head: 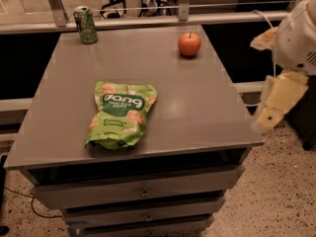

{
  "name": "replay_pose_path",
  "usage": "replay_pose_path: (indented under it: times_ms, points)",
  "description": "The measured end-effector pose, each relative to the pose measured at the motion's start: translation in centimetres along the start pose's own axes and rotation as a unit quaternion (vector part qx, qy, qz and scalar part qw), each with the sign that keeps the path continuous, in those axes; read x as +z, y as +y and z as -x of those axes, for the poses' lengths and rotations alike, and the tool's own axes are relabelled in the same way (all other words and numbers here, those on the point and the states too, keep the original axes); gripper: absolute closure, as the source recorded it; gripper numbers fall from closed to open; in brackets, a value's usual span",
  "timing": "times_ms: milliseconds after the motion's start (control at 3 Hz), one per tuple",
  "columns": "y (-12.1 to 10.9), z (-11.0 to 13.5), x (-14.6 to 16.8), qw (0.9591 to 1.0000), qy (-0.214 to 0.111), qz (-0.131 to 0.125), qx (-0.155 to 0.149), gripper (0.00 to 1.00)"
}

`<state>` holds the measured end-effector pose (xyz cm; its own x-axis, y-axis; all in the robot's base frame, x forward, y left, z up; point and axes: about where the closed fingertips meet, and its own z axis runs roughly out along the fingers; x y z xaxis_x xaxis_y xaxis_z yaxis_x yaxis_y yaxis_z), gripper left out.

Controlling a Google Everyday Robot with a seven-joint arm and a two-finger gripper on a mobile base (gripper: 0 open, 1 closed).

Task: Move green rice chip bag near apple

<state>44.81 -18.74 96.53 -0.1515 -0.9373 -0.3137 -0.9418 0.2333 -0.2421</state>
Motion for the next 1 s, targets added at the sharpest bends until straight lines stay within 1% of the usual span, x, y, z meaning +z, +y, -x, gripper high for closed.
replay_pose_path:
  times_ms: [333, 667, 1000]
  points:
    - [-0.2, 5.9, 5.1, 0.9923, -0.115, 0.037, -0.026, 0.0]
    - [0.5, 12.5, 8.6, 0.97, -0.225, 0.082, -0.04, 0.0]
    - [2.3, 17.2, 10.6, 0.9478, -0.296, 0.106, -0.053, 0.0]
